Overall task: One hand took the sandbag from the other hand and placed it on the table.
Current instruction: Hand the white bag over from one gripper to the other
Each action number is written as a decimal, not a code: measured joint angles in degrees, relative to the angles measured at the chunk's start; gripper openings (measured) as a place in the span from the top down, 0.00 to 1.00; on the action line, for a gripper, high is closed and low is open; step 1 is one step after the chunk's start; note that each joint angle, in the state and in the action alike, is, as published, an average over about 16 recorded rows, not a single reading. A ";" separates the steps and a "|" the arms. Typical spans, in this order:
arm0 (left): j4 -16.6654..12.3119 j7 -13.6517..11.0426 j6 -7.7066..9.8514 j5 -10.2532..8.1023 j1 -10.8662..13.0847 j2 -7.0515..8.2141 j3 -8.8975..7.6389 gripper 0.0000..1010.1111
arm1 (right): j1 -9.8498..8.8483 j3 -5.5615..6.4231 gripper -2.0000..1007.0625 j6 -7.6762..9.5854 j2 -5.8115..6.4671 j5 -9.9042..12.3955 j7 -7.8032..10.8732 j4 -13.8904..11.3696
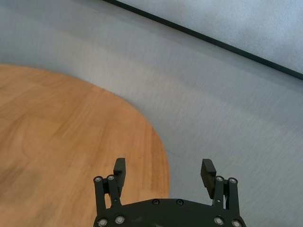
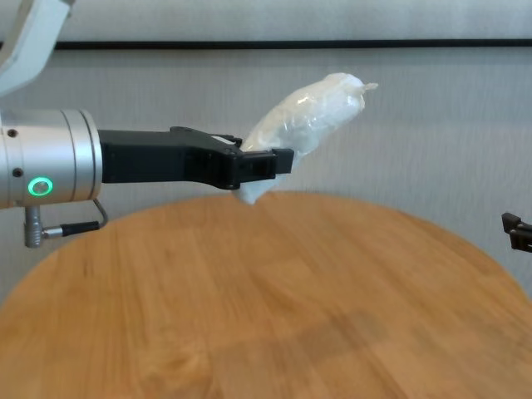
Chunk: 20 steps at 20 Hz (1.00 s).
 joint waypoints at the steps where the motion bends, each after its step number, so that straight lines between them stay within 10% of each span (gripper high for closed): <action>1: 0.00 0.00 -0.01 0.01 0.00 0.00 0.00 0.62 | 0.00 0.00 0.01 -0.04 0.00 -0.03 0.05 -0.01; 20: 0.05 -0.01 -0.07 0.05 -0.01 -0.02 -0.04 0.62 | 0.24 -1.42 0.01 -4.37 -1.20 -1.06 6.12 -1.62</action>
